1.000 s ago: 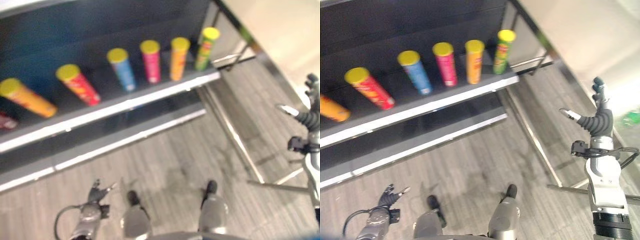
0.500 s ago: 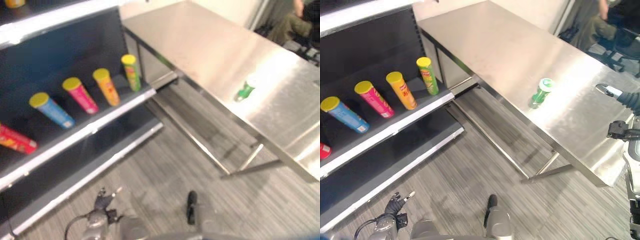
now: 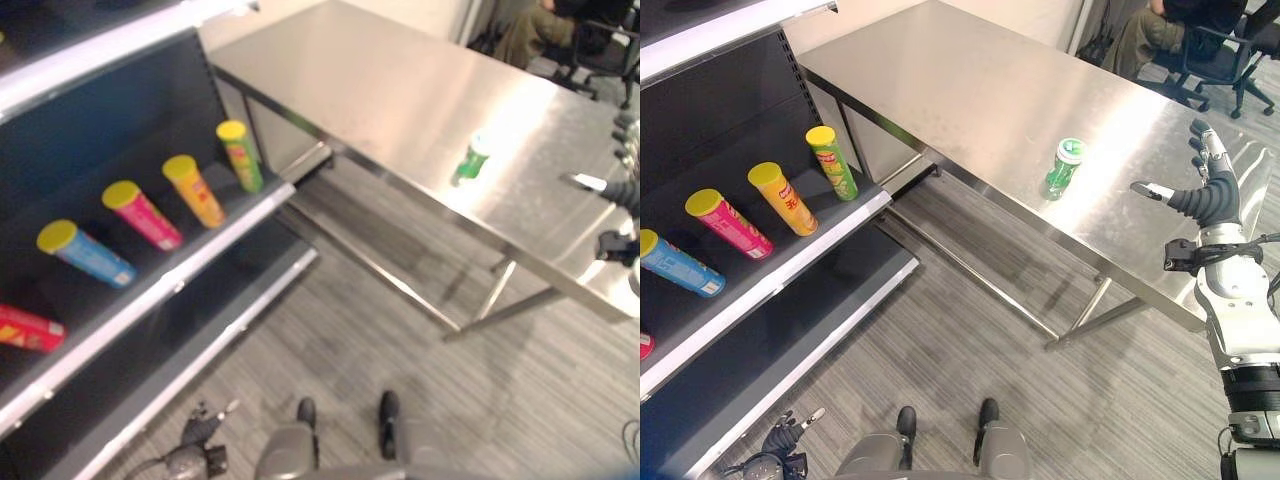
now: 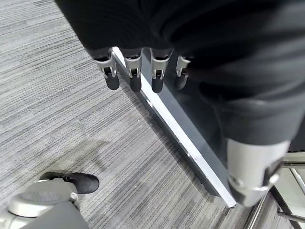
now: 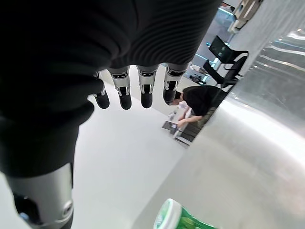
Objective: Put the goods on the table back onto the shelves and tidy them up.
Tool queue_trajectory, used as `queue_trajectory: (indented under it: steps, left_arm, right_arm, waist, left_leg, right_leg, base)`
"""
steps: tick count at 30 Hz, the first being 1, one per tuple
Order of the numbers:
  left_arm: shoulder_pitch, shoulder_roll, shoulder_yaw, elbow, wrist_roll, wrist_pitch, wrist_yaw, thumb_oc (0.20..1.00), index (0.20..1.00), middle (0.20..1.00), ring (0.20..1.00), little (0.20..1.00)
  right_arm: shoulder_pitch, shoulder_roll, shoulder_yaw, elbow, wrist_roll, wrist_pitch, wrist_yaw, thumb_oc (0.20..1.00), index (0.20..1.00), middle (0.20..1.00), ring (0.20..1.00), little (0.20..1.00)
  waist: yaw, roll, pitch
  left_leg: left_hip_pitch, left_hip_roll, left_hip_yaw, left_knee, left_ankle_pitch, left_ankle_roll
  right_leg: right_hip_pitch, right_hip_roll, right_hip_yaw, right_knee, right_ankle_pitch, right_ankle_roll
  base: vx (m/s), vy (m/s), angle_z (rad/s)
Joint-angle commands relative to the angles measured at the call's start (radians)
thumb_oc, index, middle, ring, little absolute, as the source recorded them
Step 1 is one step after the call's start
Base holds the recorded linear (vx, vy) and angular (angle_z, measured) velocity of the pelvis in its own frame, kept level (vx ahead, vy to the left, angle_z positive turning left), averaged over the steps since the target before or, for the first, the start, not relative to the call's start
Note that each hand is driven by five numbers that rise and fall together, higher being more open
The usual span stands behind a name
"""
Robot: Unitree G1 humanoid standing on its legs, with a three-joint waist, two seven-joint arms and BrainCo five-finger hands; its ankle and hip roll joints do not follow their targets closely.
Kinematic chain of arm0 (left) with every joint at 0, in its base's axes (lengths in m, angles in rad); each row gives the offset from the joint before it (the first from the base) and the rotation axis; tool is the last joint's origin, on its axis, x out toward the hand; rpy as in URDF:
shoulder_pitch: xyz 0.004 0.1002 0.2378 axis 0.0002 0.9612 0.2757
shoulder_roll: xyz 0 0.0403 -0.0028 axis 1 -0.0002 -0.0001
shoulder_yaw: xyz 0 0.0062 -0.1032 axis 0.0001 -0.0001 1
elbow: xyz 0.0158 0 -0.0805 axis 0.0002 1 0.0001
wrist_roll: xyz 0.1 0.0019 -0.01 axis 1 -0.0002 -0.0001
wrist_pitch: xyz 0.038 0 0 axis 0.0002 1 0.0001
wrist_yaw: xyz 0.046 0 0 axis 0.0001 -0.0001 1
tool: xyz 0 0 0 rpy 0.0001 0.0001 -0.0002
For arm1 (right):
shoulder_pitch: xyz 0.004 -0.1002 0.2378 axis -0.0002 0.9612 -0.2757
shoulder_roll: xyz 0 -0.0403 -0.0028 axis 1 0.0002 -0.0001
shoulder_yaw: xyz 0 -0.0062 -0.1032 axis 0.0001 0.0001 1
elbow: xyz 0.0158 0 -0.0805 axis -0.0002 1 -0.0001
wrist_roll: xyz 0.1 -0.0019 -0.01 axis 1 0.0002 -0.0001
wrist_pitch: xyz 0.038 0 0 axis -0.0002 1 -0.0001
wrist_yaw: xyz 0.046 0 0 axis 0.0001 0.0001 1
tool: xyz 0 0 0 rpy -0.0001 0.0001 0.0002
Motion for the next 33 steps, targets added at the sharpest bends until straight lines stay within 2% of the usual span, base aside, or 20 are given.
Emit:
queue_trajectory:
  steps: [1, 3, 6, 7, 9, 11, 16, 25, 33]
  left_arm:
    - [-0.029, 0.038, -0.024, -0.02, 0.016, -0.027, 0.005, 1.0, 1.0, 1.0, 1.0, 1.0]
    - [-0.036, 0.048, -0.026, -0.035, 0.014, -0.034, 0.008, 1.0, 1.0, 1.0, 1.0, 1.0]
    - [-0.048, 0.056, -0.029, -0.043, 0.001, -0.04, 0.011, 1.0, 1.0, 1.0, 1.0, 1.0]
    - [-0.051, 0.071, -0.031, -0.03, 0.014, -0.041, 0.016, 1.0, 1.0, 1.0, 1.0, 1.0]
    - [-0.052, 0.064, -0.029, -0.037, 0.011, -0.047, 0.015, 1.0, 1.0, 1.0, 1.0, 1.0]
    - [-0.047, 0.063, -0.031, -0.035, 0.008, -0.049, 0.013, 1.0, 1.0, 1.0, 1.0, 1.0]
    - [-0.024, 0.046, -0.052, -0.039, 0.008, -0.047, 0.01, 1.0, 1.0, 1.0, 1.0, 1.0]
    - [0.0, 0.049, -0.065, -0.052, -0.001, -0.05, 0.006, 1.0, 1.0, 1.0, 1.0, 1.0]
    - [0.009, 0.048, -0.077, -0.046, -0.008, -0.052, 0.007, 1.0, 1.0, 1.0, 1.0, 1.0]
  right_arm:
    - [-0.092, -0.034, 0.007, 0.004, -0.035, -0.021, -0.005, 1.0, 1.0, 1.0, 1.0, 1.0]
    - [-0.084, -0.04, 0.009, 0.007, -0.042, -0.013, 0.003, 1.0, 1.0, 1.0, 1.0, 1.0]
    - [-0.079, -0.044, 0.014, 0.008, -0.047, -0.012, -0.002, 1.0, 1.0, 1.0, 1.0, 1.0]
    - [-0.058, -0.057, 0.004, 0.022, -0.061, -0.005, -0.003, 1.0, 1.0, 1.0, 1.0, 1.0]
    - [-0.075, -0.048, 0.019, 0.037, -0.064, -0.002, -0.006, 1.0, 1.0, 1.0, 1.0, 1.0]
    - [-0.085, -0.051, 0.036, 0.052, -0.069, 0.0, 0.0, 1.0, 1.0, 1.0, 1.0, 1.0]
    - [-0.116, -0.06, 0.057, 0.085, -0.085, 0.001, -0.014, 1.0, 1.0, 1.0, 1.0, 1.0]
    - [-0.179, -0.045, 0.089, 0.153, -0.024, -0.003, -0.013, 1.0, 1.0, 1.0, 1.0, 1.0]
    - [-0.273, -0.049, 0.157, 0.245, -0.052, 0.006, -0.029, 1.0, 1.0, 1.0, 1.0, 1.0]
  waist:
    - [0.017, -0.007, 0.033]
    - [0.01, 0.002, 0.045]
    - [0.0, 0.011, 0.055]
    - [-0.015, 0.005, 0.062]
    - [-0.006, -0.006, 0.056]
    - [-0.002, -0.008, 0.045]
    - [0.005, 0.012, 0.039]
    - [0.013, 0.045, 0.043]
    - [0.023, 0.067, 0.042]
  left_leg:
    - [0.0, -0.046, -0.065, 0.056, -0.115, -0.009]
    - [0.006, -0.033, -0.089, 0.048, -0.118, -0.017]
    - [0.006, -0.022, -0.114, 0.035, -0.116, -0.03]
    - [0.006, -0.029, -0.139, 0.044, -0.121, -0.045]
    - [0.003, -0.025, -0.136, 0.047, -0.124, -0.057]
    - [0.001, -0.001, -0.145, 0.037, -0.115, -0.072]
    - [-0.004, 0.053, -0.177, 0.007, -0.082, -0.104]
    - [-0.018, 0.078, -0.205, -0.027, -0.045, -0.132]
    - [-0.015, 0.089, -0.22, -0.054, -0.023, -0.147]
  right_leg:
    - [0.061, -0.047, 0.018, 0.188, -0.069, 0.088]
    - [0.024, -0.051, 0.043, 0.163, -0.058, 0.08]
    - [-0.026, -0.032, 0.073, 0.097, -0.065, 0.08]
    - [-0.033, -0.007, 0.114, 0.022, -0.065, 0.098]
    - [-0.004, -0.015, 0.093, -0.035, -0.064, 0.092]
    - [0.016, -0.009, 0.073, -0.068, -0.065, 0.085]
    - [0.049, 0.014, 0.006, -0.094, -0.086, 0.058]
    - [0.047, 0.028, -0.05, -0.069, -0.126, 0.031]
    - [0.051, 0.028, -0.086, -0.046, -0.148, 0.02]
  base:
    - [0.07, -0.027, 0.14]
    - [0.05, -0.114, 0.08]
    - [0.05, -0.155, 0.21]
    - [0.09, -0.181, 0.48]
    - [0.12, -0.214, 0.47]
    - [0.1, -0.205, 0.26]
    - [0.08, -0.207, 0.31]
    - [0.03, -0.086, 0.25]
    - [0.03, -0.045, 0.16]
